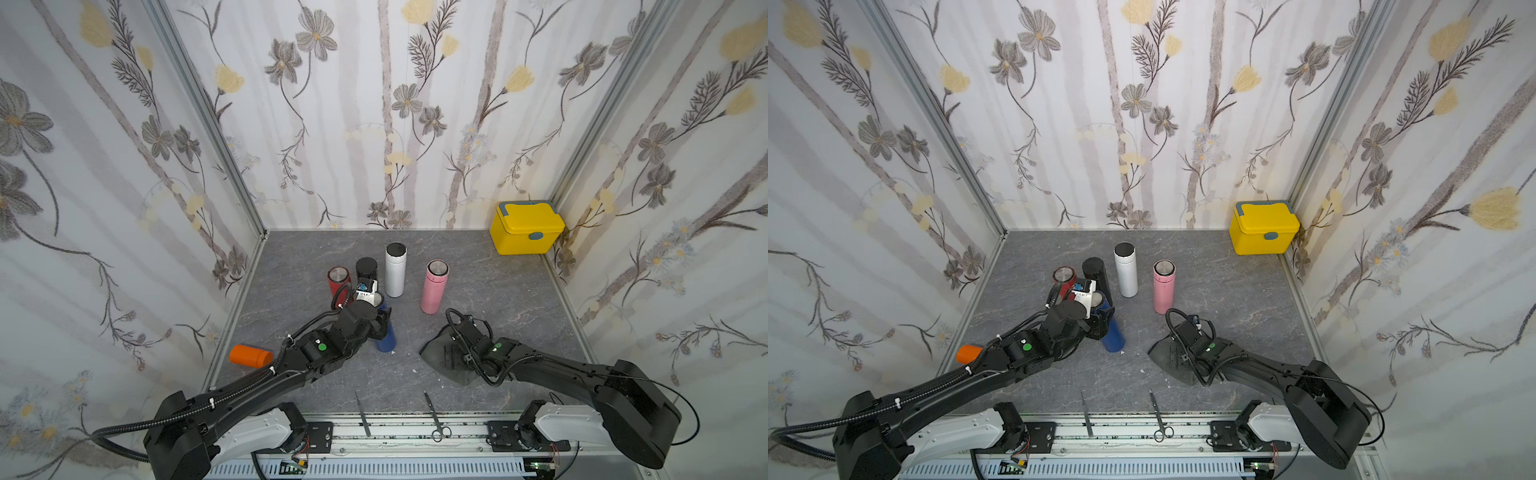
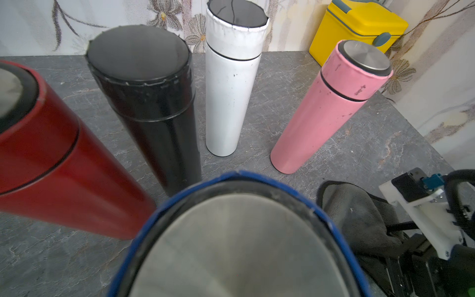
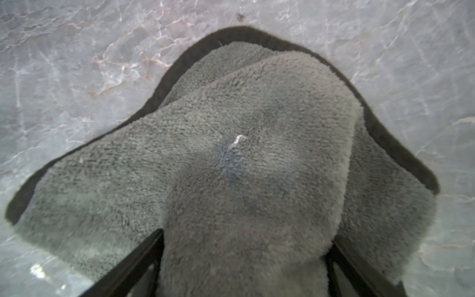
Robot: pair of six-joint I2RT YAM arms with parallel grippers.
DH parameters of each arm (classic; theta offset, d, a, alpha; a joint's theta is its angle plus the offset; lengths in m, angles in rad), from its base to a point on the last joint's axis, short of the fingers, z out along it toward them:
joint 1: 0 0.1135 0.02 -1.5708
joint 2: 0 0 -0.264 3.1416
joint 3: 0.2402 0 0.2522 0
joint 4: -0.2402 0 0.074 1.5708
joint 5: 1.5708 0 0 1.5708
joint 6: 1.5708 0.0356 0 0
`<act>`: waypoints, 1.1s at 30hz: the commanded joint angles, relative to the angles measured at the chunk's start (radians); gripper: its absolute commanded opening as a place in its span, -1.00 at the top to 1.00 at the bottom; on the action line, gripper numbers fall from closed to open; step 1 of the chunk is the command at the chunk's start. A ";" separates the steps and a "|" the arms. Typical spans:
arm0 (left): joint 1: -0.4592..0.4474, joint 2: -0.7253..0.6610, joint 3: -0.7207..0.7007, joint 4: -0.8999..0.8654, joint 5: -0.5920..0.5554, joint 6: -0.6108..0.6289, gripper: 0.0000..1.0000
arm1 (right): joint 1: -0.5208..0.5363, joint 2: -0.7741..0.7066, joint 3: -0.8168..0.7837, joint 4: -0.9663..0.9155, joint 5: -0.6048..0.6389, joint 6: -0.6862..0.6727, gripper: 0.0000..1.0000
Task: Wipe the surface of the thermos
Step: Pick up the cleaning item at the center of the board, then wipe the dirt from the surface of the thermos.
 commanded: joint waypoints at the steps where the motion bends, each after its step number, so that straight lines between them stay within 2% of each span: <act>1: 0.000 -0.006 0.011 0.048 0.021 -0.010 1.00 | 0.002 0.018 -0.037 0.023 -0.071 0.035 -0.34; 2: 0.001 -0.009 0.006 0.053 0.032 -0.015 1.00 | 0.002 0.015 -0.045 0.034 -0.071 0.035 -0.12; 5: 0.002 -0.019 -0.007 0.077 0.076 -0.033 1.00 | 0.002 -0.027 -0.075 0.092 -0.096 0.038 0.71; 7: 0.002 -0.020 -0.010 0.084 0.100 -0.054 1.00 | 0.003 -0.075 -0.101 0.146 -0.133 0.031 1.00; 11: 0.002 -0.036 -0.023 0.111 0.124 -0.114 1.00 | 0.034 -0.230 -0.135 0.269 -0.210 0.007 1.00; 19: 0.003 -0.034 -0.004 0.101 0.113 -0.185 1.00 | 0.190 -0.386 -0.044 0.361 -0.206 -0.022 1.00; 29: 0.002 -0.031 -0.004 0.126 0.142 -0.267 1.00 | 0.287 -0.189 0.148 0.615 -0.214 -0.081 1.00; 33: 0.001 -0.061 -0.012 0.143 0.149 -0.290 1.00 | 0.307 -0.087 0.172 0.616 -0.167 -0.055 1.00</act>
